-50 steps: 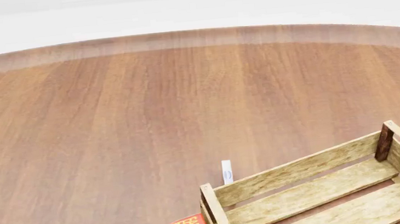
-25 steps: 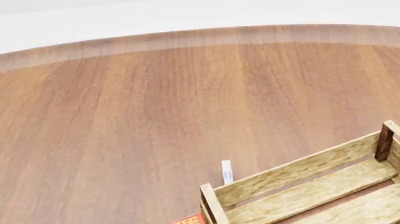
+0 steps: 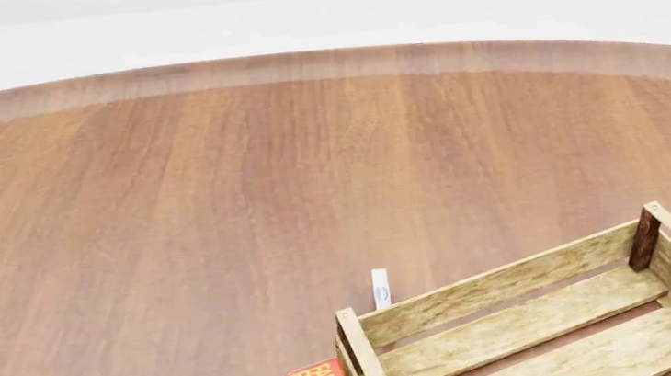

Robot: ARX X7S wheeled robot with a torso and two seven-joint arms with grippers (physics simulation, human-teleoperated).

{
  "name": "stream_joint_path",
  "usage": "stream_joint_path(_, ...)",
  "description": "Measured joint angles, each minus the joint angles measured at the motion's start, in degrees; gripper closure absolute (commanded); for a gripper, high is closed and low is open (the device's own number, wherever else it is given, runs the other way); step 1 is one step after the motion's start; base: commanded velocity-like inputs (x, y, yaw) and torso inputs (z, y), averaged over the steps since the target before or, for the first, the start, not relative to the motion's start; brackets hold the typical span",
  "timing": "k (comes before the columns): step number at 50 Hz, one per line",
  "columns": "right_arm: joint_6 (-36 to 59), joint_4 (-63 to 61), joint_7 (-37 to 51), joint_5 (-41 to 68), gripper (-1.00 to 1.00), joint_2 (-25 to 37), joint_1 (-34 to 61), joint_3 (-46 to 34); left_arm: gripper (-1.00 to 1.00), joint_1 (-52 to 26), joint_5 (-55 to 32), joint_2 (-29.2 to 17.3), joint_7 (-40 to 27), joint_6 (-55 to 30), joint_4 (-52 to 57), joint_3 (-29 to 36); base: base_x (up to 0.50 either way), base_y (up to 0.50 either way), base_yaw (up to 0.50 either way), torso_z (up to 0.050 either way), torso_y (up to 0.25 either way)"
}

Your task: Pick up the tomato sauce, and put it in the wooden tray.

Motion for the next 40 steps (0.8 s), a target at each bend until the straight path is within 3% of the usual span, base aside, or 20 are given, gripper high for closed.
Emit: stream_joint_path(40,17.3,14.2,-7.9,17.2,1.0,-4.9,24.3,4.2,-1.0,-0.2,-0.6,-0.6,-0.7,0.3,-0.1,0.8,0.0,0.0,0.0,0.0,0.0)
